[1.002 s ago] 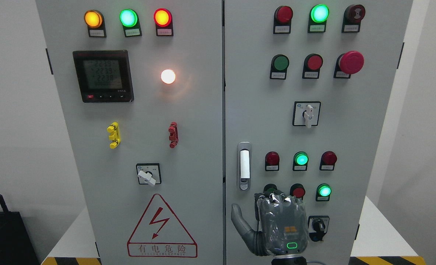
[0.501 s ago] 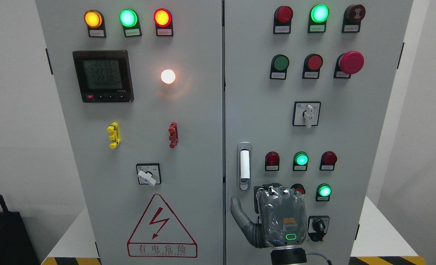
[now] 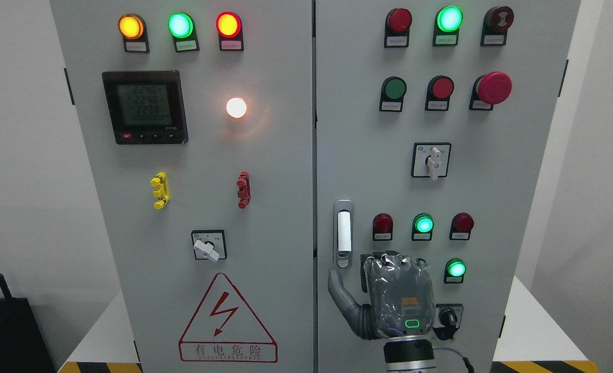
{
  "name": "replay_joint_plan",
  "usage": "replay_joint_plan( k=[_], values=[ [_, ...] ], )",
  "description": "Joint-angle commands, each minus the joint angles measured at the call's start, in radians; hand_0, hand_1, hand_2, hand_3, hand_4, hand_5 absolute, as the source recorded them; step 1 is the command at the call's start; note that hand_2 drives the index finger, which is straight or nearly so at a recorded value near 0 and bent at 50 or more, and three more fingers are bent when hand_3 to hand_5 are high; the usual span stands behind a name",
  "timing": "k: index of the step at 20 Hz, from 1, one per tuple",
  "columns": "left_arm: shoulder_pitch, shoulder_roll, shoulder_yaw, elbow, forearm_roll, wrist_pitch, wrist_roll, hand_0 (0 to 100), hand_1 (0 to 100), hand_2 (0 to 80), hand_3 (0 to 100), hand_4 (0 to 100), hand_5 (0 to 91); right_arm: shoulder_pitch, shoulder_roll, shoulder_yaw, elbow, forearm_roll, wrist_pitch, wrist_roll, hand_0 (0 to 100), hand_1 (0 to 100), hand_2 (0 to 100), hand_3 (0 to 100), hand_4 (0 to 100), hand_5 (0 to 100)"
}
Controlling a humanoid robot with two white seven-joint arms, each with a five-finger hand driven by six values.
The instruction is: Release door handle
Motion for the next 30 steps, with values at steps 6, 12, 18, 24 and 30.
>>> replay_joint_plan(
  k=[6, 12, 18, 24, 30],
  values=[
    [0.000, 0.000, 0.011, 0.017, 0.000, 0.000, -0.001, 12, 39, 0.0, 0, 0, 0.0, -0.049, -0.002, -0.026, 0.023, -0.030, 0.000, 0.013, 38, 10, 91, 100, 95, 98],
    [0.000, 0.000, 0.011, 0.017, 0.000, 0.000, -0.001, 12, 39, 0.0, 0, 0, 0.0, -0.051, -0.001, -0.025, 0.021, -0.030, 0.000, 0.013, 38, 10, 91, 100, 95, 98],
    [0.000, 0.000, 0.011, 0.017, 0.000, 0.000, -0.001, 12, 39, 0.0, 0, 0, 0.0, -0.057, -0.001, -0.025, 0.023, -0.030, 0.000, 0.015, 38, 10, 91, 100, 95, 98],
    [0.000, 0.000, 0.011, 0.017, 0.000, 0.000, -0.001, 12, 39, 0.0, 0, 0, 0.0, -0.057, 0.001, -0.023, 0.023, -0.030, 0.000, 0.015, 38, 10, 91, 100, 95, 98],
    [0.000, 0.000, 0.011, 0.017, 0.000, 0.000, -0.001, 12, 39, 0.0, 0, 0, 0.0, -0.060, 0.001, -0.021, 0.026, -0.030, -0.002, 0.016, 38, 10, 91, 100, 95, 98]
  ],
)
